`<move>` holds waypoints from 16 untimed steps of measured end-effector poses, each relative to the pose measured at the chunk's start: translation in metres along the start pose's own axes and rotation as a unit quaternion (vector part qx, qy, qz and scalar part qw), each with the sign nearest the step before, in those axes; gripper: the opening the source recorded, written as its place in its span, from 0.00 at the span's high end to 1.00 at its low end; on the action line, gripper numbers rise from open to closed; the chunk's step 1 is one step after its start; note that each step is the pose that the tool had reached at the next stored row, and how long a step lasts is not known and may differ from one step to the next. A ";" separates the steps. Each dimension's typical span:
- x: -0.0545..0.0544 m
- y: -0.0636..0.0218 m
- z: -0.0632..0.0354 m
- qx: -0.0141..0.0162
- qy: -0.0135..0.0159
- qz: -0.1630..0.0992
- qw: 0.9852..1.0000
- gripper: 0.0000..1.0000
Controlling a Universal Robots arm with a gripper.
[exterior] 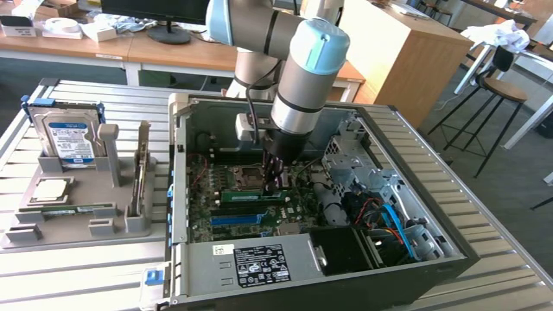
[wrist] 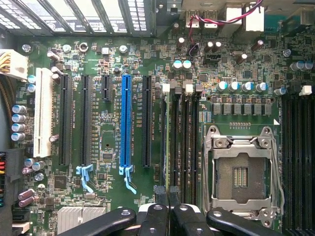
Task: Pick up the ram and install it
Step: 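Insert the ram into the slot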
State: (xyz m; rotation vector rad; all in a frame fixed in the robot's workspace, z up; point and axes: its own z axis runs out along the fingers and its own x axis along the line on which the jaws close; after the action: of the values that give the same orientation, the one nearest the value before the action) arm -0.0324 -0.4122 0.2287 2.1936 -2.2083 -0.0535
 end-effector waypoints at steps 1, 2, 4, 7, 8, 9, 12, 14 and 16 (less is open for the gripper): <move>0.000 0.0000 0.0000 0.000 0.000 0.000 1.000 0.89; 0.000 -0.0001 0.0000 0.000 0.000 0.000 1.000 0.89; 0.000 -0.0002 0.0000 0.000 0.000 0.000 1.000 0.89; 0.000 -0.0006 0.0000 0.000 0.000 0.000 1.000 0.89; 0.000 -0.0006 0.0000 0.000 0.000 0.000 1.000 0.89; 0.000 -0.0006 0.0000 0.000 0.000 0.000 1.000 0.89; 0.000 -0.0008 0.0000 0.000 0.000 0.000 1.000 0.89; 0.000 -0.0009 0.0000 0.000 0.000 0.000 1.000 0.89; 0.000 -0.0009 0.0000 0.000 0.000 -0.001 1.000 0.89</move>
State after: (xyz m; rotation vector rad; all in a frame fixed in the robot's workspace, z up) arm -0.0315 -0.4122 0.2286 2.1964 -2.2052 -0.0534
